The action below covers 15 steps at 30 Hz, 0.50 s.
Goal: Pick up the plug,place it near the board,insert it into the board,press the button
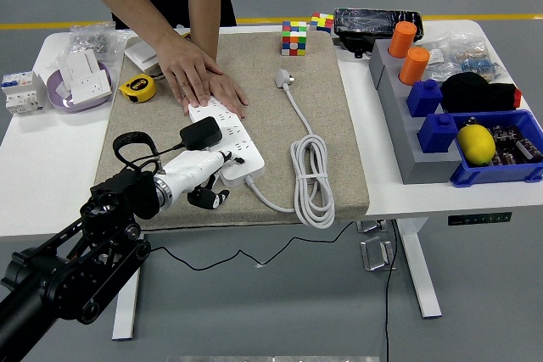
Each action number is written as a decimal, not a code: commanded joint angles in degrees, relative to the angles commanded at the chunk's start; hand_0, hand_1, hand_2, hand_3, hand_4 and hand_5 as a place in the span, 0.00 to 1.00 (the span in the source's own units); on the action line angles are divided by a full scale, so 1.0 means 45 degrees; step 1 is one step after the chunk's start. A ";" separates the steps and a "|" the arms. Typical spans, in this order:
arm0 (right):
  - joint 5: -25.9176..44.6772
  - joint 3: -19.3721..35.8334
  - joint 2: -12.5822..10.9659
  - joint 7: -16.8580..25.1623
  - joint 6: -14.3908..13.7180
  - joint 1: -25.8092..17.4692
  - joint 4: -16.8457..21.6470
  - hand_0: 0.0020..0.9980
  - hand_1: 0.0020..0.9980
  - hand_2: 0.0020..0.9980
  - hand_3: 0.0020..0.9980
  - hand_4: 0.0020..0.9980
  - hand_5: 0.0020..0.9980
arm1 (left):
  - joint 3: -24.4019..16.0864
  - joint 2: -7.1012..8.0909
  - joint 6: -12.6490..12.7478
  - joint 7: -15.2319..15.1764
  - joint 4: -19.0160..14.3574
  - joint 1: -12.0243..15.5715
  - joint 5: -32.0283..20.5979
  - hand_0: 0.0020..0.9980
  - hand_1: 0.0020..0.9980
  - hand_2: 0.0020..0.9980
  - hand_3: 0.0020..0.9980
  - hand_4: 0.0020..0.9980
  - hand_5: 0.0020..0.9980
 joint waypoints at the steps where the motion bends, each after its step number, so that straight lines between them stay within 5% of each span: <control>1: 0.0004 -0.0013 0.0000 -0.0003 0.0001 0.0004 -0.0001 0.81 0.79 0.77 0.79 1.00 1.00 | -0.0013 0.0001 0.0020 -0.0003 -0.0008 0.0000 0.0000 0.15 0.03 0.15 0.80 0.59 0.00; 9: -0.0025 -0.0011 0.0015 0.0000 -0.0008 -0.0011 0.0003 0.81 0.79 0.77 0.79 1.00 1.00 | -0.0358 0.0042 0.0229 0.0045 -0.0781 0.0194 0.0000 0.15 0.03 0.15 0.78 0.58 0.00; 15: -0.0026 -0.0020 0.0023 -0.0001 -0.0017 -0.0046 0.0003 0.81 0.79 0.77 0.79 1.00 1.00 | -0.0967 0.0085 0.0647 0.0003 -0.2154 0.0506 0.0000 0.15 0.03 0.15 0.76 0.58 0.00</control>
